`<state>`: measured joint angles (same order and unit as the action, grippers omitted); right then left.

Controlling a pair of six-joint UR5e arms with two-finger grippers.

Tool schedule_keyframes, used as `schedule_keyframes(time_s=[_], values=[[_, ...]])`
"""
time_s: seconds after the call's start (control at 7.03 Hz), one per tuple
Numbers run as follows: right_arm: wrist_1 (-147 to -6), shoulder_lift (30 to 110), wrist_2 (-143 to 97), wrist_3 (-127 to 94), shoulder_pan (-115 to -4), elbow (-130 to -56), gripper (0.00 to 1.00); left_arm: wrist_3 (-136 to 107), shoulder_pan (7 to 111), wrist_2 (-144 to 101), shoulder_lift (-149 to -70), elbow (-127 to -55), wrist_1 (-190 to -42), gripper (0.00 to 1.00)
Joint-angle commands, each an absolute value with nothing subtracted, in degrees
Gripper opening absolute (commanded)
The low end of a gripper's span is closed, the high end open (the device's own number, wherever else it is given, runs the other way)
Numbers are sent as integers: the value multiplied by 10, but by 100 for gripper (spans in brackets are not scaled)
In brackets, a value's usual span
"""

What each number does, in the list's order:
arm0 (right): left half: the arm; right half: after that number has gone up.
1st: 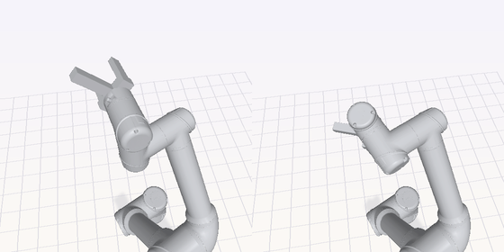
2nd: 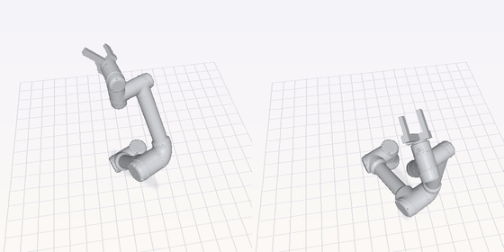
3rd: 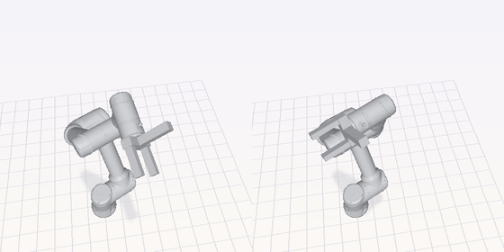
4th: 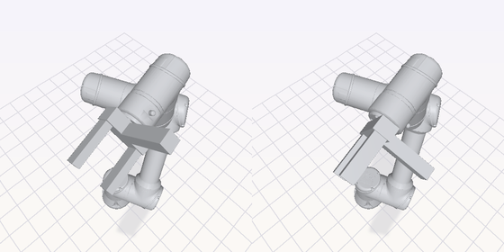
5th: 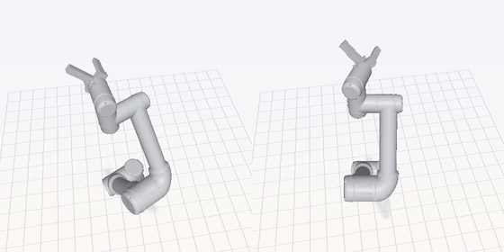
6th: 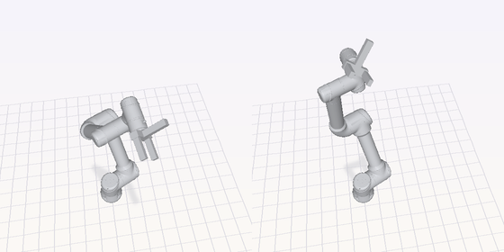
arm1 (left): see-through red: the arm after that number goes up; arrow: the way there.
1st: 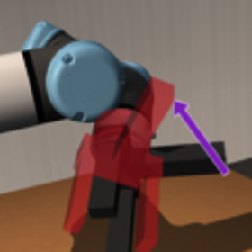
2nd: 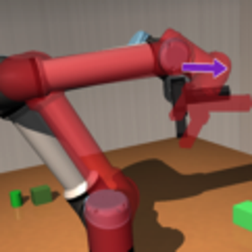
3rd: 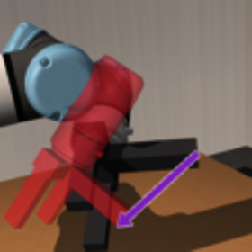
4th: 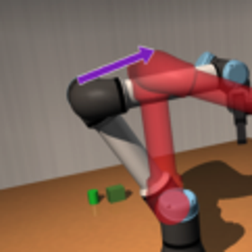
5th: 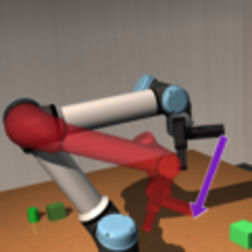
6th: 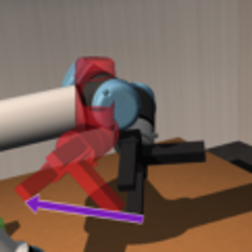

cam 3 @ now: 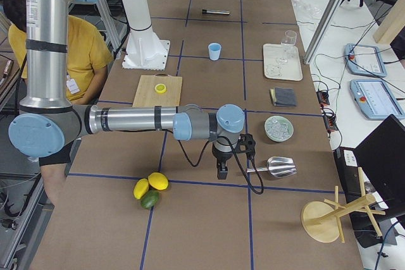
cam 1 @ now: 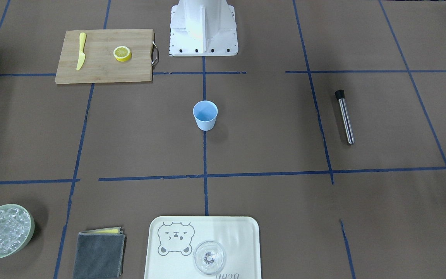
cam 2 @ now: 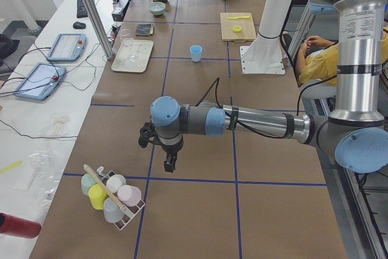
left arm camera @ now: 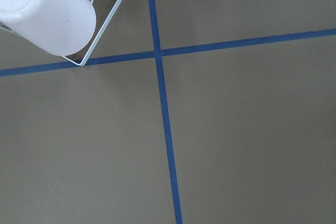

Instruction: Squeeze lemon into cup

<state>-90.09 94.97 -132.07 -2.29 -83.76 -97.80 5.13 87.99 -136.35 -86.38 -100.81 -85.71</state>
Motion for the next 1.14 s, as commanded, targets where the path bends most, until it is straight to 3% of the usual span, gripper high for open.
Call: schedule_keyframes(time_s=[0.0,0.71,1.0], values=[[-901,950,-1322,-24,-838,-977,100,47,880,-1368,-862,-1010,-863,100],[-829,957,-1372,-25,-823,-984,100,53,881,-1383,-864,-1015,-865,100],[-819,976,-1372,-150,-746,-1070,100,51,881,-1383,-861,-1020,-865,100]])
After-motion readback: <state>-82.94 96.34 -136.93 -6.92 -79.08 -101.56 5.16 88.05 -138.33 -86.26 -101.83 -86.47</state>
